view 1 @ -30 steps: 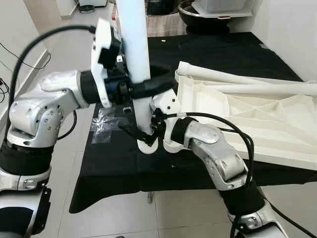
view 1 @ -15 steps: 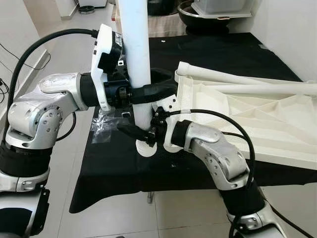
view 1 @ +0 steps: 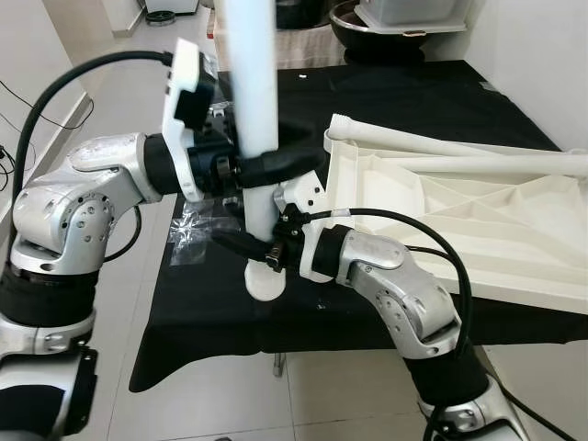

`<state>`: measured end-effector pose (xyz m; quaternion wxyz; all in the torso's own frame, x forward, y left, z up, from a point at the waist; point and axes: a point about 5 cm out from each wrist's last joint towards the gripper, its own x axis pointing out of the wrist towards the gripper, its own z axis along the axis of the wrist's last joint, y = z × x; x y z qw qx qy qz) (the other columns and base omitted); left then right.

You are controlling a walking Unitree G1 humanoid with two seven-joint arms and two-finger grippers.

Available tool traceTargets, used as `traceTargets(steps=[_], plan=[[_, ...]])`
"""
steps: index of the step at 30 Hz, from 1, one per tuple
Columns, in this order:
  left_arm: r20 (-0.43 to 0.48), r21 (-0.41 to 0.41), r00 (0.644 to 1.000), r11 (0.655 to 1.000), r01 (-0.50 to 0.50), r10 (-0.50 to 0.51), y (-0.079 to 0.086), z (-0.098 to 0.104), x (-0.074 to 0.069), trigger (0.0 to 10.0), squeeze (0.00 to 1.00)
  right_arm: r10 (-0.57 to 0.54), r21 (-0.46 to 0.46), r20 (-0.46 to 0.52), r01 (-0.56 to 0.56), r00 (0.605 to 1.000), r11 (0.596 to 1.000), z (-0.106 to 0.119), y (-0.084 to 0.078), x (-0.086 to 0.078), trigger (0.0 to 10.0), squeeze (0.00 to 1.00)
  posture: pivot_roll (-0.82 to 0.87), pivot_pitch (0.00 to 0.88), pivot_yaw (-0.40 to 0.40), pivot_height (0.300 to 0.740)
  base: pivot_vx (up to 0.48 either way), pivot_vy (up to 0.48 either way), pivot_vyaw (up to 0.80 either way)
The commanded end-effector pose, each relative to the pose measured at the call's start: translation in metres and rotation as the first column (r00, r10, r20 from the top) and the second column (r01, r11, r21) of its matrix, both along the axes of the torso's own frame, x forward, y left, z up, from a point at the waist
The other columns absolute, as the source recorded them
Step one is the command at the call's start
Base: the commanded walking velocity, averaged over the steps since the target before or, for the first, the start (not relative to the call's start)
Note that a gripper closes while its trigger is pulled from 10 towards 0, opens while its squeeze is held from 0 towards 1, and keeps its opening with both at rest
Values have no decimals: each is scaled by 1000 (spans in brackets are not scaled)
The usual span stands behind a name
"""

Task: Building children table

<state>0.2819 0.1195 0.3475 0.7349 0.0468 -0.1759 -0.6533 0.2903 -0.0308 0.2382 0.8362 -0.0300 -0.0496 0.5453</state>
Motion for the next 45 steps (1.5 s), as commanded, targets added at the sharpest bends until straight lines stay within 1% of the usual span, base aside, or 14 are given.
traceTargets(steps=[1, 7, 12, 21, 22, 23, 24, 25, 27, 28, 35, 36, 40, 45], plan=[[27, -13, 997, 998, 69, -68, -9, 8, -7, 10000, 1000, 26, -15, -24, -26, 999, 1000, -5, 10, -4, 0, 0, -5, 108, 3, 740, 0, 0, 0], [38, -172, 996, 982, -77, 85, 19, 32, 1, 10000, 1000, -162, 12, -12, 162, 987, 987, -1, -11, 18, 0, 0, -5, 116, 3, 740, 0, 0, 0], [29, -321, 949, 902, -289, 315, 61, 50, 1, 10000, 1000, -500, 106, -15, 499, 866, 860, 13, -59, 54, 0, 0, -5, 130, -1, 740, 0, 0, 0], [-106, -314, 839, 783, -537, 533, 82, 18, 4, 10000, 1000, -617, 211, -16, 606, 787, 767, 27, -87, 61, 0, 0, -1, 164, -2, 740, 0, 0, 0], [-150, -287, 825, 774, -564, 546, 78, 2, 2, 10000, 1000, -617, 214, -14, 605, 787, 767, 28, -88, 61, 1137, 0, 0, 174, -4, 740, 0, 0, 0], [-184, -208, 811, 784, -585, 556, 68, -23, -3, 10000, 1000, -591, 217, -2, 577, 806, 787, 29, -87, 59, 10000, 0, 1, 186, -5, 740, 0, 0, 0], [-209, -141, 811, 804, -578, 547, 57, -45, -11, 10000, 1000, -551, 224, 10, 535, 834, 814, 29, -84, 55, 10000, 0, 2, 197, -4, 740, 0, 0, 0], [-227, -60, 811, 824, -564, 539, 45, -69, -21, 10000, 294, -495, 229, 21, 477, 869, 848, 30, -80, 49, 10000, 0, 2, 200, -4, 740, 0, 0, 0], [-237, -12, 814, 836, -549, 531, 39, -82, -28, 10000, 294, -458, 233, 29, 440, 888, 868, 30, -77, 46, 10000, 0, 2, 200, -4, 740, 0, 0, 0], [-261, 52, 814, 849, -526, 520, 29, -103, -39, 10000, 0, -408, 220, 52, 388, 912, 895, 28, -74, 41, 10000, 0, 2, 218, -2, 740, 0, 0, 0], [-267, 132, 738, 782, -609, 620, 4, -141, -67, 10000, 0, -276, 167, 106, 257, 955, 952, 23, -71, 31, 10000, 0, 10, 248, -1, 740, 0, 0, 0], [-238, 152, 681, 719, -678, 693, -4, -150, -76, 10000, 0, -224, 131, 131, 207, 966, 970, 21, -71, 29, 10000, 0, 14, 265, -2, 740, 0, 0, 0], [-193, 191, 638, 667, -721, 745, -10, -163, -88, 10000, 0, -182, 85, 147, 171, 972, 982, 19, -72, 30, 10000, 0, 16, 275, -5, 740, 0, 0, 0], [-77, 283, 517, 515, -809, 853, 1, -187, -102, 10000, 0, -143, 26, 164, 141, 976, 990, 17, -75, 36, 10000, 0, 11, 294, -4, 740, 0, 0, 0]])
